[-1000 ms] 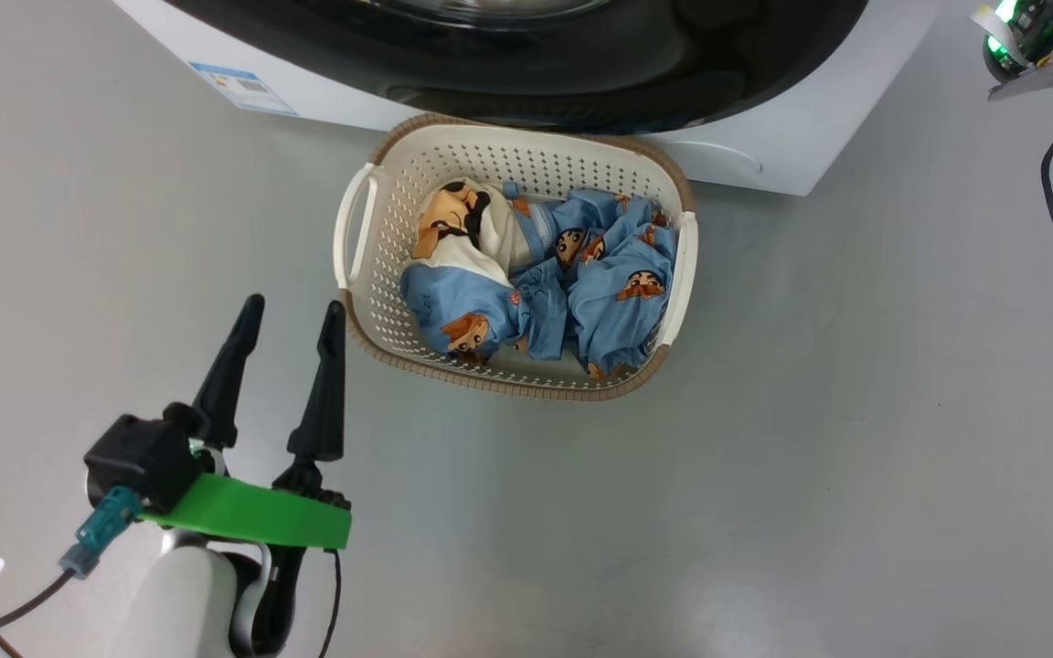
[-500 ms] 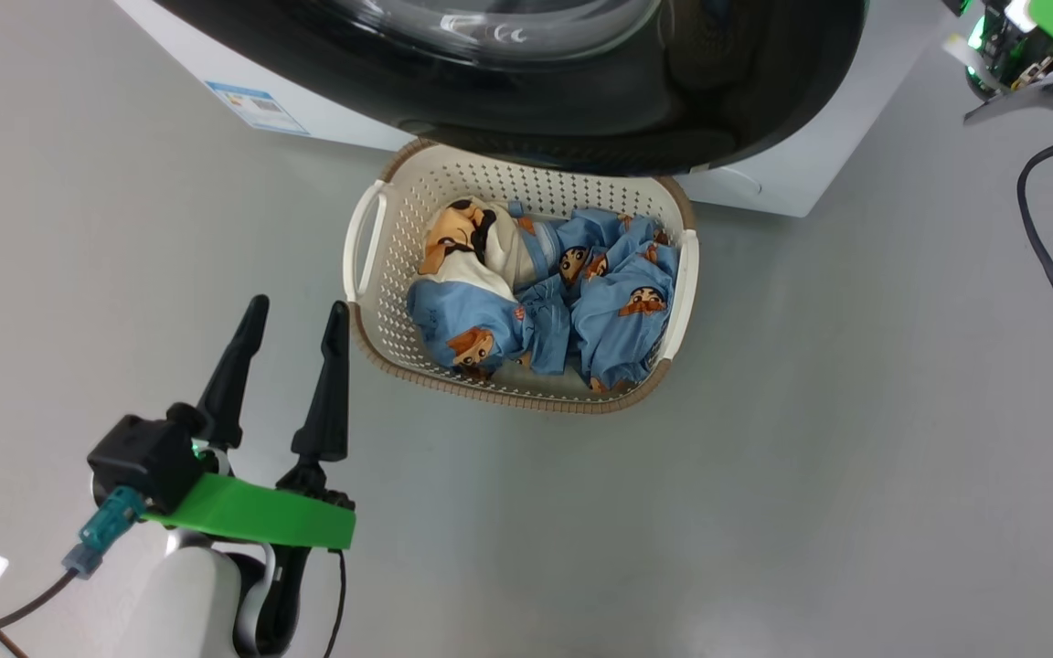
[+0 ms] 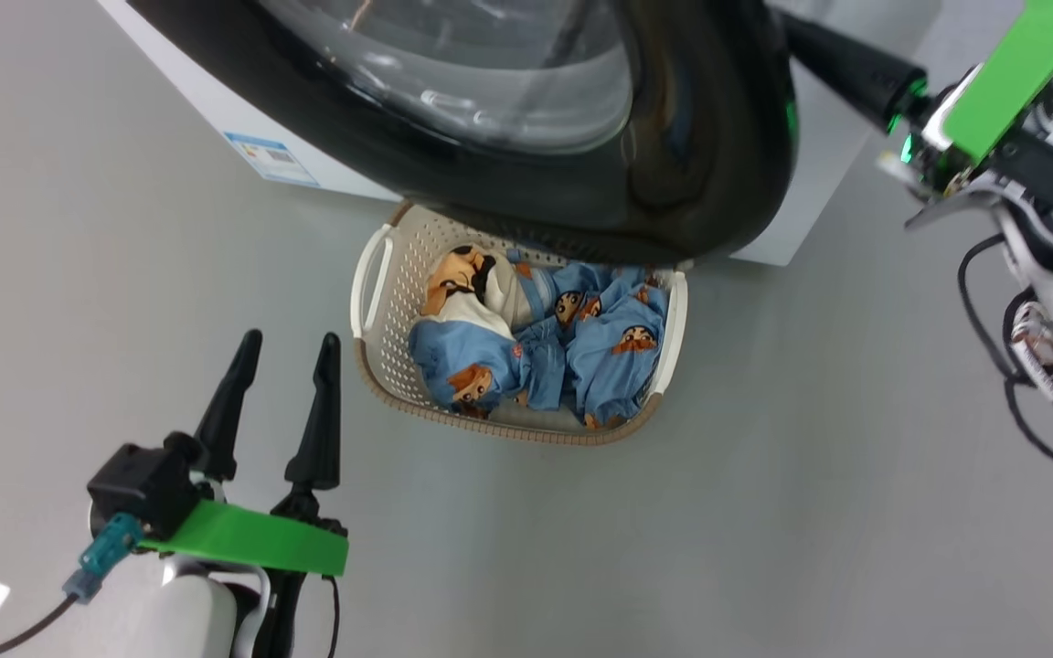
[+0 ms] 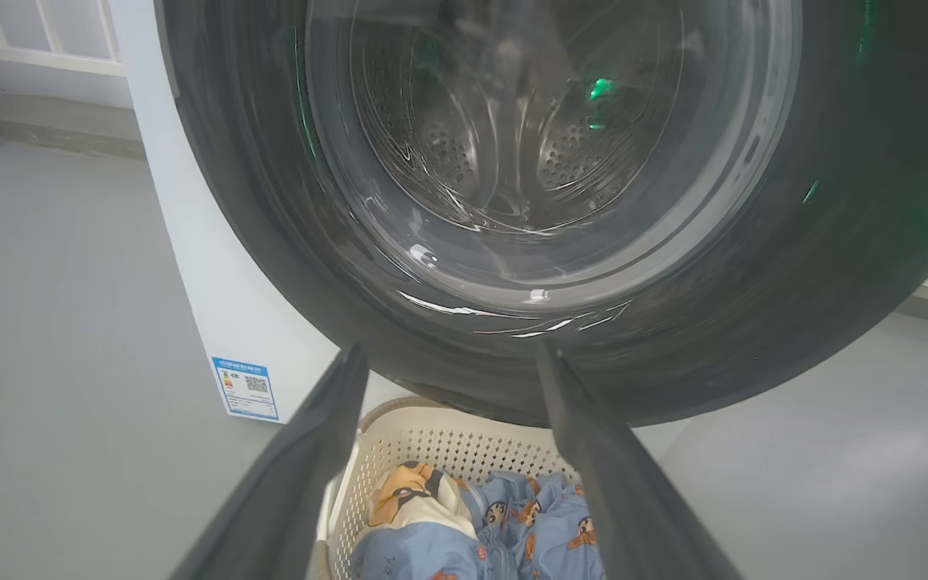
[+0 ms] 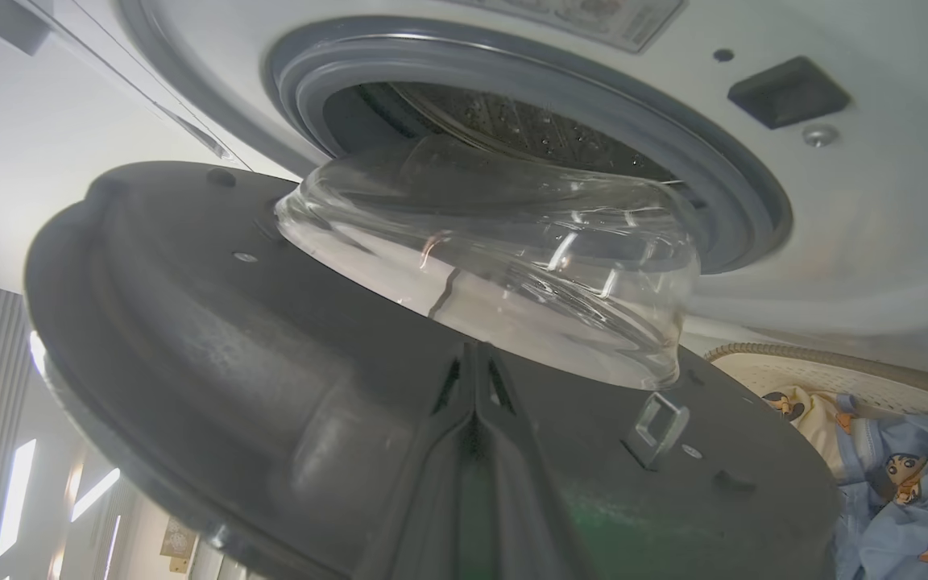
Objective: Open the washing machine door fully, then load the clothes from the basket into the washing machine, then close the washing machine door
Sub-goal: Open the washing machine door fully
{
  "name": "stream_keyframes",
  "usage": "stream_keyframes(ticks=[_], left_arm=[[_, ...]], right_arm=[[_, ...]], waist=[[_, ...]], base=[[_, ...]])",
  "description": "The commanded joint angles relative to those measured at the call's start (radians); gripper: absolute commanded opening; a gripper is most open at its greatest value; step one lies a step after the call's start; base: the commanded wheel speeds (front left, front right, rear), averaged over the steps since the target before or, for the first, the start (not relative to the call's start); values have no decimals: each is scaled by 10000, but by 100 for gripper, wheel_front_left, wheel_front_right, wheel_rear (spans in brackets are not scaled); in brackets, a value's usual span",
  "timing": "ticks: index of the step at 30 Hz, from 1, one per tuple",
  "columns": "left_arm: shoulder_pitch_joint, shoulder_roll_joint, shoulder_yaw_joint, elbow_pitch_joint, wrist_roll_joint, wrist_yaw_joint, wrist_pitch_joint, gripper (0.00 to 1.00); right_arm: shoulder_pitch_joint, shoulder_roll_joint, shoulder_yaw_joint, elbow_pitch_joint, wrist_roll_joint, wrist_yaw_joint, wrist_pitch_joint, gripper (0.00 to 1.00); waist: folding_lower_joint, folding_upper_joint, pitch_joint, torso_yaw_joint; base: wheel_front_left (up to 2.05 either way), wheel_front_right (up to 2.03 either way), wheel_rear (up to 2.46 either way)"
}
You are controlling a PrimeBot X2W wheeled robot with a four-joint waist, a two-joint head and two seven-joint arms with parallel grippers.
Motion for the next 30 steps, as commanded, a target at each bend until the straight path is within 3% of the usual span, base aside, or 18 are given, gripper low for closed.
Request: stream_keyframes(ticks=[1, 30], left_arm=[[196, 246, 401, -131, 79, 6, -65, 100], [1247, 280, 851, -207, 189, 6, -65, 100]], right_arm=[[467, 354, 182, -364, 190, 77, 186, 0], [2667, 1528, 684, -949, 293, 77, 1561, 0]], waist=[[0, 0, -350, -69], [0, 0, -1737, -47]], base=[[0, 0, 0], [0, 0, 0]])
